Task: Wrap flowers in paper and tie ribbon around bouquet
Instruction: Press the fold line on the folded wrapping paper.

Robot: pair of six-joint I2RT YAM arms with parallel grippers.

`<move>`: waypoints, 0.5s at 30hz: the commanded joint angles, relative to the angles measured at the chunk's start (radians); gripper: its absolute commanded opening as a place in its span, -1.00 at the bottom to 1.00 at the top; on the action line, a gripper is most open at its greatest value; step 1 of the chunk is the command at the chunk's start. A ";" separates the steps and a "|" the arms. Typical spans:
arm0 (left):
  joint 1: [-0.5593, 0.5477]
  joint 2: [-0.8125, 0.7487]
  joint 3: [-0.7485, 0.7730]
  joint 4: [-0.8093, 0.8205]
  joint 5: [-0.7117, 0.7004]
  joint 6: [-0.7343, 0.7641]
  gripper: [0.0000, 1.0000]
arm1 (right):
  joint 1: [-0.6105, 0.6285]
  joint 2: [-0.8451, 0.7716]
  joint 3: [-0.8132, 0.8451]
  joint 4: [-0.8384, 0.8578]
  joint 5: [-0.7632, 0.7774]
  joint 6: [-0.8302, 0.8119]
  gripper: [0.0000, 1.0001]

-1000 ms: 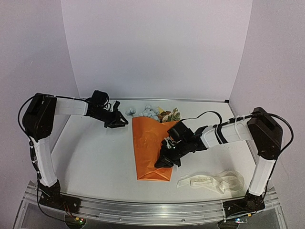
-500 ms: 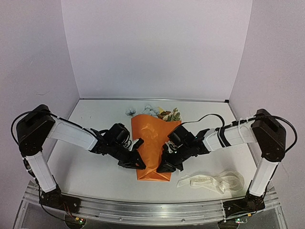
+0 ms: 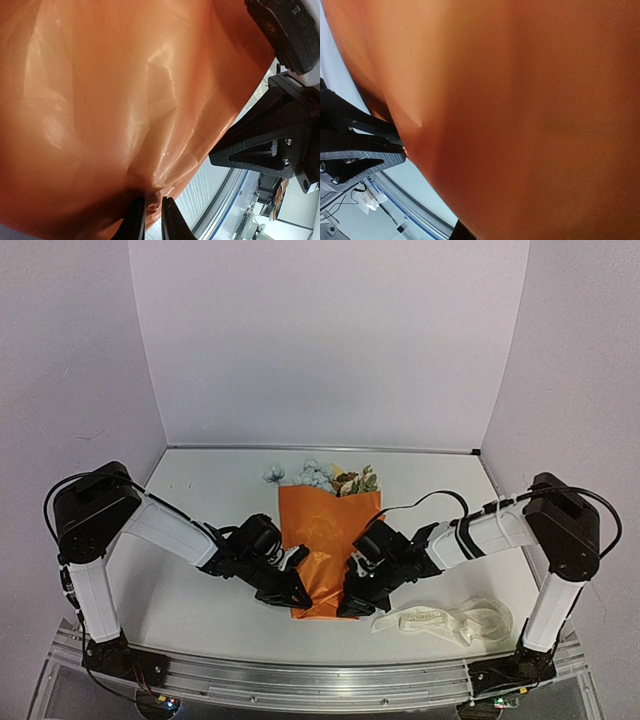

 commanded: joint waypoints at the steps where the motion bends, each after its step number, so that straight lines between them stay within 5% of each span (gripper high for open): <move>1: -0.012 0.032 0.011 0.008 -0.009 -0.010 -0.73 | 0.010 -0.026 -0.038 0.028 0.038 -0.011 -0.97; 15: -0.015 0.023 0.019 -0.024 -0.019 0.015 -0.74 | 0.016 -0.136 0.084 -0.088 0.027 -0.068 -0.94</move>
